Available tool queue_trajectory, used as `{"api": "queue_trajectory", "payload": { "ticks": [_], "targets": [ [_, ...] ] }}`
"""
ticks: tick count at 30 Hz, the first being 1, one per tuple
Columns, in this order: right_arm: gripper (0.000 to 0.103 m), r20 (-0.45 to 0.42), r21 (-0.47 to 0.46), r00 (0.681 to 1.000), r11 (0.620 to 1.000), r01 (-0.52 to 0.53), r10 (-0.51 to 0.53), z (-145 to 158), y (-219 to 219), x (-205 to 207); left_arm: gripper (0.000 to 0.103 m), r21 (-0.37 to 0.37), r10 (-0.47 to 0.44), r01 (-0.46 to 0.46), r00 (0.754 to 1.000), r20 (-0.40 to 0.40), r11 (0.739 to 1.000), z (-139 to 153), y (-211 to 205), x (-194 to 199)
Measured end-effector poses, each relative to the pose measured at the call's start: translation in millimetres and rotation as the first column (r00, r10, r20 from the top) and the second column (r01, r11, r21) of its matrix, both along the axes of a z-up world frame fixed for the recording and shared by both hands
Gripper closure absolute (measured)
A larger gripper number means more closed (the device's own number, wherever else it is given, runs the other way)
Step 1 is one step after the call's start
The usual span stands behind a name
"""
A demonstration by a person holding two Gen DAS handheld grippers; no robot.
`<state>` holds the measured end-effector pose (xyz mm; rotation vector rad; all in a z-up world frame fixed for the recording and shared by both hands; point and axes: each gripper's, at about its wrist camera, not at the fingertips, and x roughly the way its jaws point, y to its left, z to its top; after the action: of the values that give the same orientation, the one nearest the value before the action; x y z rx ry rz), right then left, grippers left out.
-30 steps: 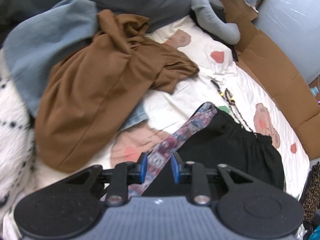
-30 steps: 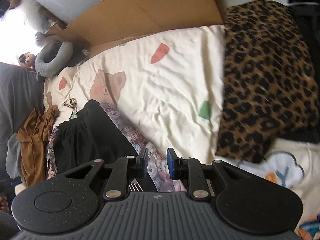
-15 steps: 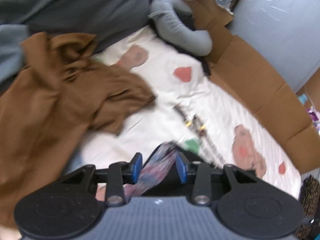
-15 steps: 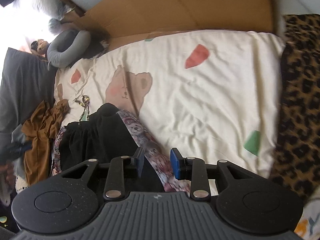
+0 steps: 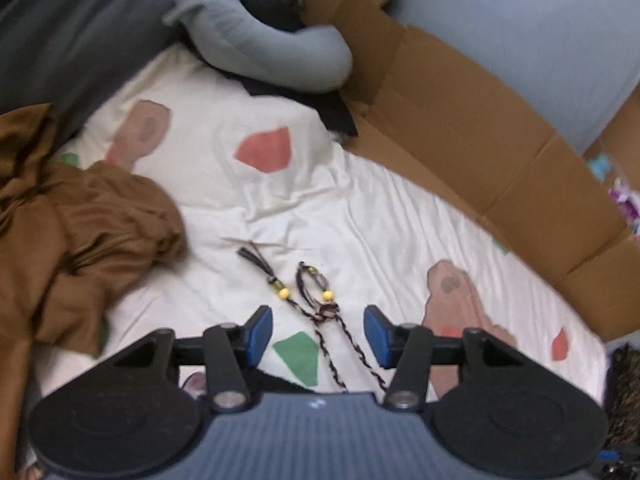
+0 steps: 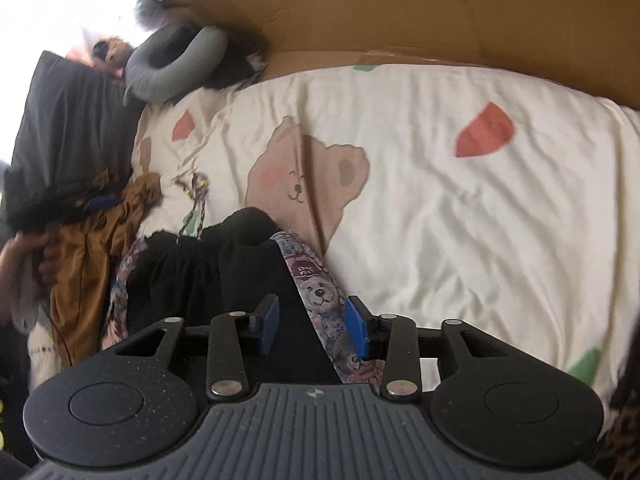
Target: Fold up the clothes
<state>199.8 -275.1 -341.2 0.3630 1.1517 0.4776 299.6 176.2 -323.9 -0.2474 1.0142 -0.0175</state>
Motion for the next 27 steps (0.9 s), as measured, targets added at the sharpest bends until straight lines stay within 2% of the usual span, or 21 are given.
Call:
{"api": "queue_trajectory", "payload": {
  "ticks": [3,7,12,16,20,25,27],
  "targets": [
    [0.059,-0.001,0.006,1.000,1.000,-0.002,0.002,-10.7,9.6,6.7,0.045,0.024,-0.024,0.024,0.999,-0.031,0.999,-19.0,-13.3,16.1],
    [0.059,0.006,0.028,1.000,1.000,0.008,-0.008,-25.3,19.2,5.6,0.039,0.030,0.005,-0.003,0.999,-0.054,1.000,-44.7,-18.8,27.6],
    [0.058,-0.022,0.053,0.999,0.998,0.035,-0.034,-49.6,25.8,-0.5,0.038,0.059,0.066,-0.061,0.994,-0.090,0.996,-70.2,-21.8,35.2],
    [0.058,-0.016,0.036,1.000,0.999,0.014,-0.014,-57.8,34.1,-1.2,0.034,0.049,0.067,-0.063,0.994,-0.084,0.997,-83.9,-23.0,36.6],
    [0.058,0.004,0.031,1.000,0.999,-0.008,0.008,-56.2,35.8,-3.6,0.033,0.016,0.049,-0.047,0.996,-0.080,0.999,-94.2,-25.2,40.8],
    [0.058,-0.004,0.038,1.000,0.999,0.006,-0.006,-58.7,30.6,-5.3,0.034,0.067,0.086,-0.081,0.993,-0.082,0.994,-102.4,-29.4,49.5],
    [0.058,-0.005,0.041,1.000,0.999,0.012,-0.011,-60.0,29.6,-6.2,0.037,0.075,0.089,-0.082,0.992,-0.091,0.994,-106.7,-31.6,53.9]
  ]
}}
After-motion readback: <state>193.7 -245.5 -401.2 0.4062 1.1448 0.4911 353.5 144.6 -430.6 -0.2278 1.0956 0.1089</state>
